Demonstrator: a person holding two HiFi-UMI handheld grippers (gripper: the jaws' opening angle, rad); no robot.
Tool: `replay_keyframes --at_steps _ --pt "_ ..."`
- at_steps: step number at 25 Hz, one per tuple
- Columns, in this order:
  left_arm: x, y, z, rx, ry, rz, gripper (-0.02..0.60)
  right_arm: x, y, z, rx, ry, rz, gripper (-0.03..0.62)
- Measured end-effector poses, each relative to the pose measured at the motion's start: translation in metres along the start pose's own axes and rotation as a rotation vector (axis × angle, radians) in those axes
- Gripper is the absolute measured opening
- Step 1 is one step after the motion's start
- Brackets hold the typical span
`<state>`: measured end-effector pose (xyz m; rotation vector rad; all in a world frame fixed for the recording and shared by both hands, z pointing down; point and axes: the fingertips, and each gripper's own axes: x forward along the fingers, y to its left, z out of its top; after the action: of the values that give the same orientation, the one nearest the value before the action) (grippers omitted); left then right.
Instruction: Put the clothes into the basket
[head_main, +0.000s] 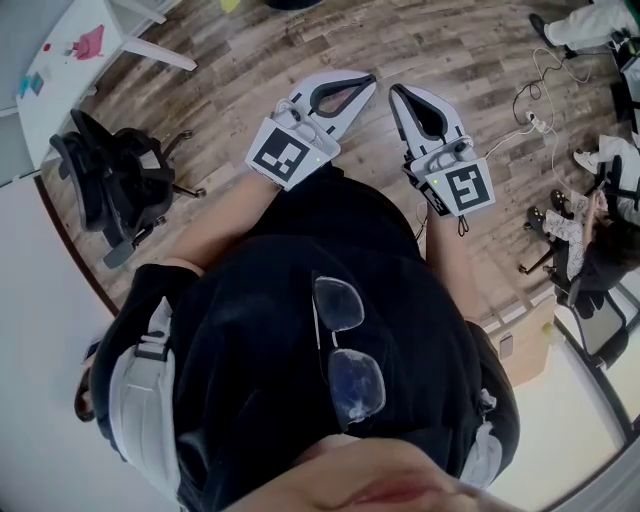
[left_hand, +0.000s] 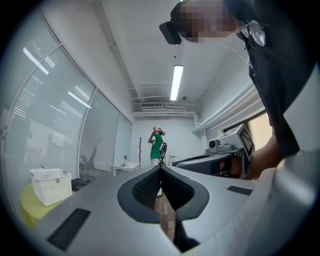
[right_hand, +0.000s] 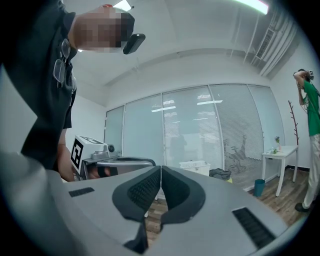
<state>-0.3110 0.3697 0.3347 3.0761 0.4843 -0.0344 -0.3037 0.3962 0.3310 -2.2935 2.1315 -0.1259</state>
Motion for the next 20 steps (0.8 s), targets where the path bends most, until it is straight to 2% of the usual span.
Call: replay_keyframes --at_steps 9,20 --pt "0.000 0.028 0.002 -0.001 -0.023 -0.010 0.008 0.027 -0.008 0.001 0.001 0.002 -0.019 0.026" --pt "0.015 0.066 -0.004 0.002 -0.016 0.036 0.008 0.053 -0.039 0.004 -0.003 -0.007 -0.019 0.026"
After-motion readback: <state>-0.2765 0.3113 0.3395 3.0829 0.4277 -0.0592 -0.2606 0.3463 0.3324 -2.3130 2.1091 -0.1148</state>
